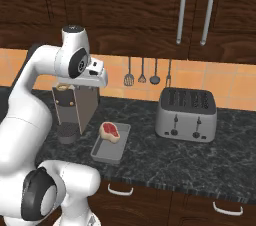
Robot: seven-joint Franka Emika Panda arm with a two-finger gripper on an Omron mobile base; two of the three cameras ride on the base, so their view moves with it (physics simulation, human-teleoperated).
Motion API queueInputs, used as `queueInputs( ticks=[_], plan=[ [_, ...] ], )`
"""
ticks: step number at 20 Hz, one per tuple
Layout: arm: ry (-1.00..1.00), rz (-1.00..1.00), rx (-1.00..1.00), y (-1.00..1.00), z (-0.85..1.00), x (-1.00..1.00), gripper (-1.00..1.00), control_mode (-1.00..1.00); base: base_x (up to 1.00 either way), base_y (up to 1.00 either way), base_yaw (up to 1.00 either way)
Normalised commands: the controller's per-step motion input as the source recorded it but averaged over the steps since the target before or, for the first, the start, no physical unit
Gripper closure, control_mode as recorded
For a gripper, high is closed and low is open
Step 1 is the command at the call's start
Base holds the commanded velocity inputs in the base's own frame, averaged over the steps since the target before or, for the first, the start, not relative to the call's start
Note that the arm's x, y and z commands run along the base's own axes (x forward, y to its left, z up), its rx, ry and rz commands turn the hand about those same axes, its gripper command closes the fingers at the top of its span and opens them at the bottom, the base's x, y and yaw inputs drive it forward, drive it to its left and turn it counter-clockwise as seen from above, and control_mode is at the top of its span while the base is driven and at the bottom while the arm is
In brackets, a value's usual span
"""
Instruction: Take the meat container that has the steak and place it on the second highest rack of the freezer. Then take the vegetable container that has the lemon and bell pepper and place it on the highest rack of the freezer.
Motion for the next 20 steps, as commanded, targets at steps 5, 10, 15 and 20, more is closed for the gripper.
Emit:
queueInputs(
  ticks=[5,10,15,20],
  plan=[
    [-0.02,0.0,0.0,-0.09,-0.15,-0.4,-1.0,-1.0,0.0,0.0,0.0],
    [0.01,-0.1,0.06,-0.46,-0.49,-0.71,-1.0,-1.0,0.0,0.0,0.0],
    [0.09,-0.59,0.06,-0.55,-0.49,-0.33,-1.0,-1.0,0.0,0.0,0.0],
    [0.12,-0.63,0.01,-0.3,-0.48,-0.14,-1.0,-1.0,0.0,0.0,0.0]
  ],
)
